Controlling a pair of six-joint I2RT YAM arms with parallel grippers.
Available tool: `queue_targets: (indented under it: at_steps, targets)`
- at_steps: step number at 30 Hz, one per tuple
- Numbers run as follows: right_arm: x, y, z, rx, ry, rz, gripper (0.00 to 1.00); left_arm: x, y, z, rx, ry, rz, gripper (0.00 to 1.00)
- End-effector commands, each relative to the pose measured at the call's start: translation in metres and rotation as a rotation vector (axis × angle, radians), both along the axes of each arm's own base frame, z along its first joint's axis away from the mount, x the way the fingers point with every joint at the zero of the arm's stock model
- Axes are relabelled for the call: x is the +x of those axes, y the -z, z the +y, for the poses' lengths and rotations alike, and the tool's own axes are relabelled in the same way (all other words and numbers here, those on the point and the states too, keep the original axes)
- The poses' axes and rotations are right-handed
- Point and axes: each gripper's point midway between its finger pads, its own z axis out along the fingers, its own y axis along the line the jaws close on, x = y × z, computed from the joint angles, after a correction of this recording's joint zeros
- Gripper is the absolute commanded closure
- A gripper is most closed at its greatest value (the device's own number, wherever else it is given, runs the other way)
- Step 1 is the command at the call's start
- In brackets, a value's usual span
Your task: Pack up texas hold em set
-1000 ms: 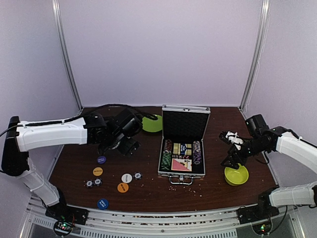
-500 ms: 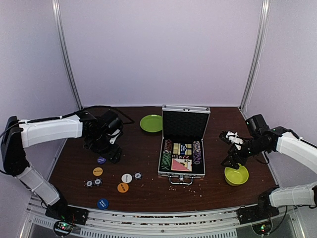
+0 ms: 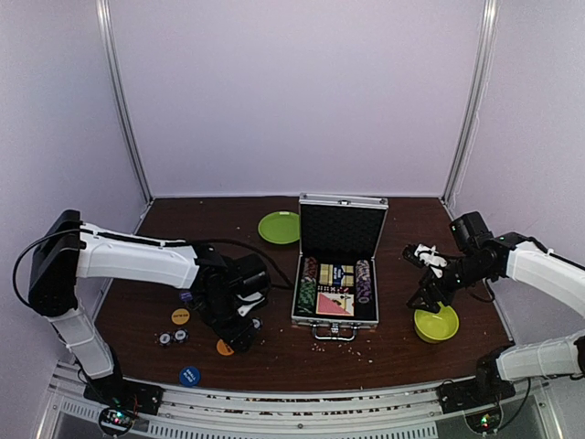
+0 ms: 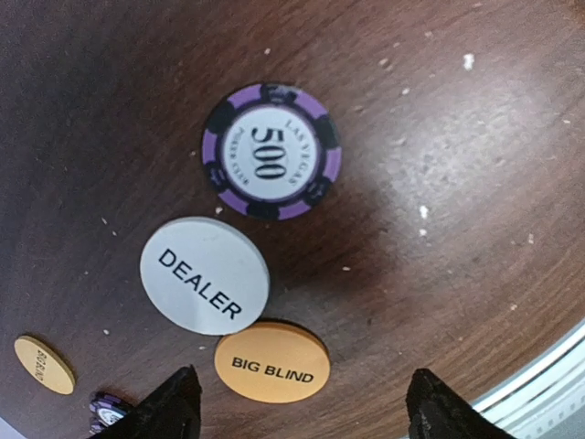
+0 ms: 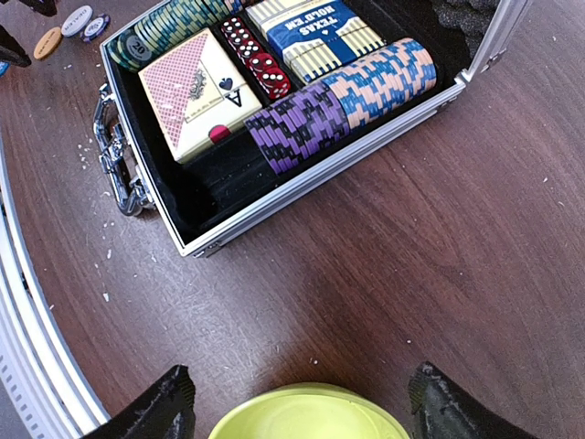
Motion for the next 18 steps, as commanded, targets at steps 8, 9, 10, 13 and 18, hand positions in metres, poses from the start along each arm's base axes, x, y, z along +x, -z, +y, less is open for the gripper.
queue_targets:
  at_steps: [8,9,10,13,18]
  targets:
    - [0.004,-0.007,0.001,0.007,-0.007,-0.009,0.19,0.001,0.008,0.008,0.075,-0.141,0.034,0.17]
    - [0.004,-0.007,0.001,0.007,-0.007,-0.010,0.19,0.000,0.011,0.011,0.083,-0.151,0.038,0.18]
    - [0.004,-0.007,0.001,0.007,-0.007,-0.011,0.19,0.000,0.013,0.013,0.086,-0.160,0.042,0.20]
    - [0.004,-0.007,0.001,0.005,-0.007,-0.010,0.19,-0.001,0.015,0.017,0.081,-0.180,0.048,0.22]
    - [0.004,-0.007,0.001,0.006,-0.007,-0.011,0.19,-0.009,0.021,0.020,0.073,-0.193,0.080,0.30]
